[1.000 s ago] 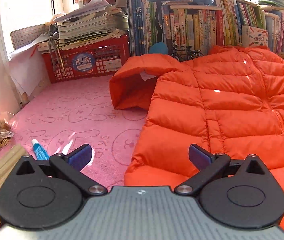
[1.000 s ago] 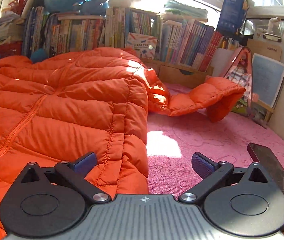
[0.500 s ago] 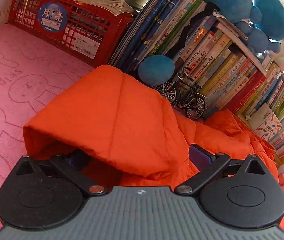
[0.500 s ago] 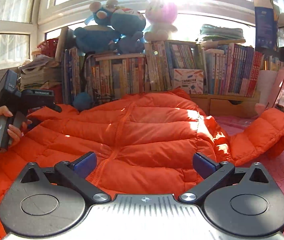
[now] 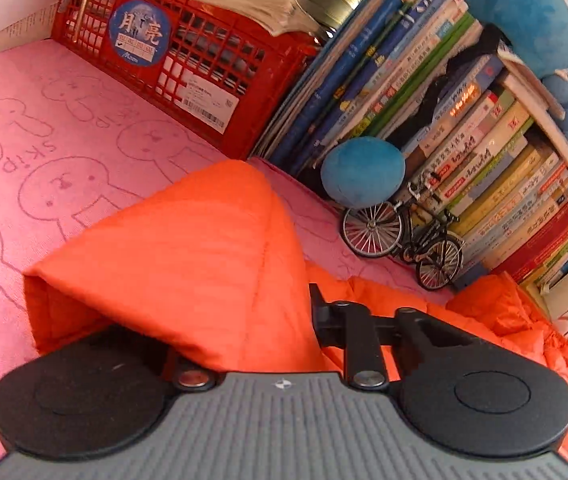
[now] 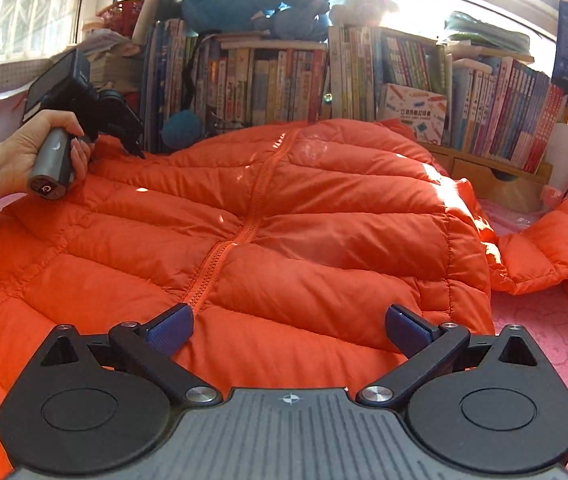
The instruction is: Fold clothes
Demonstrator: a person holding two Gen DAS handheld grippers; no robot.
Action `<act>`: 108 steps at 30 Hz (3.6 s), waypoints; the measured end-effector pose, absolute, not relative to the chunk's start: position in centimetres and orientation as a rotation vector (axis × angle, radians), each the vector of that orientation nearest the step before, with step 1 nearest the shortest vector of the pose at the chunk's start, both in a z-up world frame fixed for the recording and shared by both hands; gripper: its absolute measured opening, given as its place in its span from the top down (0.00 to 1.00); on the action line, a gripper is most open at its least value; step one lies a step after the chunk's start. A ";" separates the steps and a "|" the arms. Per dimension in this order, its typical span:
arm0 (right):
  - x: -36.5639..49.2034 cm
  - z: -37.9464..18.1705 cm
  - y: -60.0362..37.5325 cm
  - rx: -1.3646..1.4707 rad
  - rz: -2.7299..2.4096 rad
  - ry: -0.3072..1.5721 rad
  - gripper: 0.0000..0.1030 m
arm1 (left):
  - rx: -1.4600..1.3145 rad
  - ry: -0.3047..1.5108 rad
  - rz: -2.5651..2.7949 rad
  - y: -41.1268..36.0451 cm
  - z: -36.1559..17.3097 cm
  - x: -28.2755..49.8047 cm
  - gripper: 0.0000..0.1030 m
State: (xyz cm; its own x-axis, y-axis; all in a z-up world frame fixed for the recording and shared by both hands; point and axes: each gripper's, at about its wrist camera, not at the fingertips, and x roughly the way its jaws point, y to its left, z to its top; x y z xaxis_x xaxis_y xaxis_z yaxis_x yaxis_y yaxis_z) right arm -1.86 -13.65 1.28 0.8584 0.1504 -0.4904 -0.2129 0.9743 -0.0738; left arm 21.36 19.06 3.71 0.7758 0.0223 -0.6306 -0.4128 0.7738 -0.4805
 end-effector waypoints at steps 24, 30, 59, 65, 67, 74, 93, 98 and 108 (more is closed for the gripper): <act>2.6 6.5 -24.9 0.195 0.029 0.430 0.00 | -0.360 0.588 0.508 26.5 2.6 15.6 0.82; 9.5 4.1 -33.5 0.345 -0.176 0.518 0.00 | -0.349 0.613 0.520 26.5 1.4 15.3 0.80; 9.3 5.4 -34.4 0.081 -0.176 0.570 0.25 | -0.182 0.682 0.383 26.3 4.1 11.2 0.70; 4.3 8.0 -26.3 0.032 0.132 0.438 0.08 | -0.017 0.501 0.206 17.8 6.5 3.4 0.58; 2.5 7.8 -23.3 0.025 0.244 0.423 0.06 | -0.040 0.445 0.117 15.5 7.2 0.9 0.50; -2.4 5.5 -15.5 -0.021 0.475 0.453 0.06 | -0.083 0.429 -0.151 8.6 6.4 -1.9 0.41; -7.4 0.4 -17.9 -0.171 0.167 0.475 0.16 | 0.020 0.671 -0.038 5.3 1.0 -0.2 0.27; -7.5 0.1 -21.3 -0.133 0.053 0.489 0.09 | 0.022 0.660 -0.034 5.5 0.9 -0.5 0.24; -9.4 1.5 -25.1 -0.160 -0.061 0.460 0.06 | -0.051 0.642 0.320 13.1 0.1 -4.5 0.21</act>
